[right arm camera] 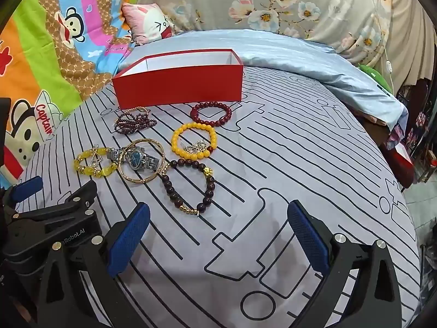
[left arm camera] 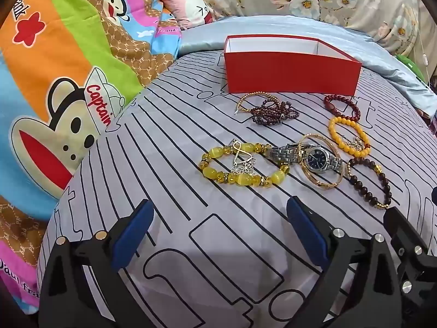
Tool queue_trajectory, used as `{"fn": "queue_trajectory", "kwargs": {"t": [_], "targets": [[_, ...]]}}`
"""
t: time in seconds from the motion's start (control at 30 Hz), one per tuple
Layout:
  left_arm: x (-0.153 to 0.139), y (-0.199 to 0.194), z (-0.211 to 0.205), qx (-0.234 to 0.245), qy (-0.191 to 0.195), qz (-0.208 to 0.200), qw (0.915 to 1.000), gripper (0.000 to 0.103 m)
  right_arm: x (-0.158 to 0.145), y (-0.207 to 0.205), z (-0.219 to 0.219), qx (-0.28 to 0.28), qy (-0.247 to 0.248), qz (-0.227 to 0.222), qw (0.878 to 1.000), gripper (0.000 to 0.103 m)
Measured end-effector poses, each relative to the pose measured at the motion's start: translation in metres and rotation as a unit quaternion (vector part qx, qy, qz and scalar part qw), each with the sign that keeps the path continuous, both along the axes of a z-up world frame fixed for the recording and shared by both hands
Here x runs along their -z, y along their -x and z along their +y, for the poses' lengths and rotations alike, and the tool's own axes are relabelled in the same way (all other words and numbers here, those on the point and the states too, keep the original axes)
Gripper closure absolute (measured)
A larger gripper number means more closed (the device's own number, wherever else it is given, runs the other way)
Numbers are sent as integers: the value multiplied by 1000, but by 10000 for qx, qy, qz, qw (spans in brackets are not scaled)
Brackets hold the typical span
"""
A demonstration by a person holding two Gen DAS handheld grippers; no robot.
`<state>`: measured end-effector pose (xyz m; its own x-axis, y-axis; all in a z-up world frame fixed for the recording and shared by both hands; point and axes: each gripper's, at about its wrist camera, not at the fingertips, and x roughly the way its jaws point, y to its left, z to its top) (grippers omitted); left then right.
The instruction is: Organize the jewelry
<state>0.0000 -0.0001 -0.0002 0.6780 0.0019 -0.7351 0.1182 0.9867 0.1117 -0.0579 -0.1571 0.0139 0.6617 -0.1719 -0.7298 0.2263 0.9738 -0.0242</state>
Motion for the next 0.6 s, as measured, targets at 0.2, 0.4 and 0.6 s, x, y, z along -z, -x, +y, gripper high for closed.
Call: {"fn": "queue_trajectory", "kwargs": {"t": [0.2, 0.4, 0.6], "targets": [[1, -2, 0, 51, 27, 32, 10000, 11, 0, 0, 0, 1, -1, -23, 10000, 7], [-5, 2, 5, 192, 58, -25, 9998, 11, 0, 0, 1, 4, 12, -22, 10000, 7], [-8, 0, 6, 116, 60, -58, 9999, 10, 0, -1, 2, 4, 24, -24, 10000, 7]]}}
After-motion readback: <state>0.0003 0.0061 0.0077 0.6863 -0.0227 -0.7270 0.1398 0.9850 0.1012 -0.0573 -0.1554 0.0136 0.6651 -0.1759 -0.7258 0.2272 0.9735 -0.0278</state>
